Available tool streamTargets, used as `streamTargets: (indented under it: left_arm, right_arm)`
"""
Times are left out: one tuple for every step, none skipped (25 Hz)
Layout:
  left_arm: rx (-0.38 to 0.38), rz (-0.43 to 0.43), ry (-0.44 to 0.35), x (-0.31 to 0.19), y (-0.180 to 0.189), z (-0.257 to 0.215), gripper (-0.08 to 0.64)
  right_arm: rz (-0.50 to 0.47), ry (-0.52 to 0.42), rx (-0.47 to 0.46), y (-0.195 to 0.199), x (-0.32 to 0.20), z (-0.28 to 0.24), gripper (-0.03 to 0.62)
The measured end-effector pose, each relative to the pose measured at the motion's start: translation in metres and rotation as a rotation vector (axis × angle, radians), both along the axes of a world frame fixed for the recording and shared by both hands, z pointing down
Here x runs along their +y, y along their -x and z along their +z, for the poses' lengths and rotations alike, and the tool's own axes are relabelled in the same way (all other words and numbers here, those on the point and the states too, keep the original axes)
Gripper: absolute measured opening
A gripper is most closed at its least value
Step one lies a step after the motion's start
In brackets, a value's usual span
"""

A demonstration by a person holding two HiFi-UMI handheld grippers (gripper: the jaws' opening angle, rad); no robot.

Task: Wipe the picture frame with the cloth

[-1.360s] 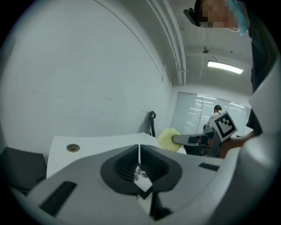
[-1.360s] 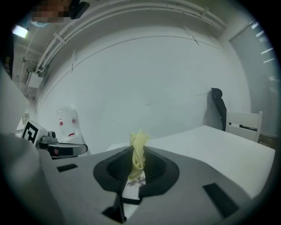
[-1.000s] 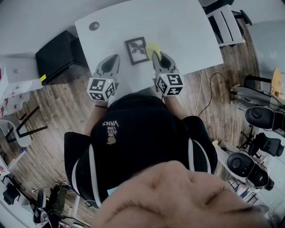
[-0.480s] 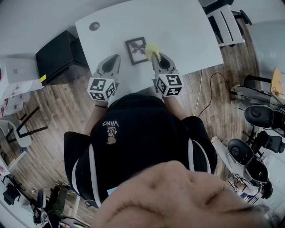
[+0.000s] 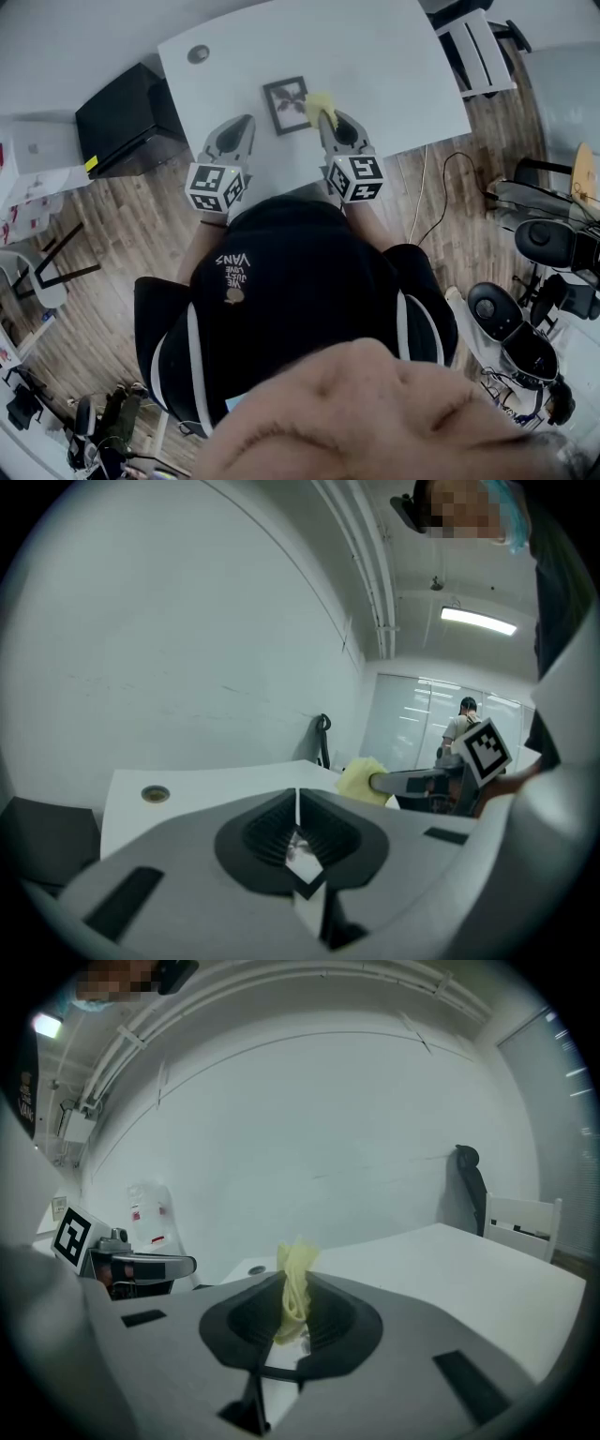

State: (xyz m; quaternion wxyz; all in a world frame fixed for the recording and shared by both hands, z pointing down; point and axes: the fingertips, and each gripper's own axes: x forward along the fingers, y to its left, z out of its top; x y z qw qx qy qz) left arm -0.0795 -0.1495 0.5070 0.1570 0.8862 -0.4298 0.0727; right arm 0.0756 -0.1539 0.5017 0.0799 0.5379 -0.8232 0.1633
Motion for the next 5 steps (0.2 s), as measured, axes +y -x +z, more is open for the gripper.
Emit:
streamTargets:
  left_arm:
    - [0.0, 0.0, 0.0, 0.0005, -0.0002, 0.0, 0.021]
    - [-0.001, 0.0, 0.001, 0.0012, -0.0007, 0.0001, 0.021]
    - [-0.001, 0.0, 0.001, 0.0021, -0.0012, 0.0003, 0.02]
    - [-0.001, -0.001, 0.001, 0.0031, -0.0018, 0.0006, 0.02]
    - [-0.001, -0.001, 0.002, 0.0041, -0.0024, 0.0008, 0.021]
  right_arm:
    - [-0.002, 0.001, 0.0, 0.0, 0.0004, 0.0003, 0.049]
    - [-0.003, 0.002, 0.001, -0.0003, 0.001, 0.0007, 0.049]
    - [-0.004, 0.003, 0.002, -0.0008, 0.0019, 0.0011, 0.05]
    - [-0.004, 0.004, 0.002, -0.0013, 0.0027, 0.0015, 0.049]
    - [-0.005, 0.005, 0.003, -0.0019, 0.0036, 0.0019, 0.049]
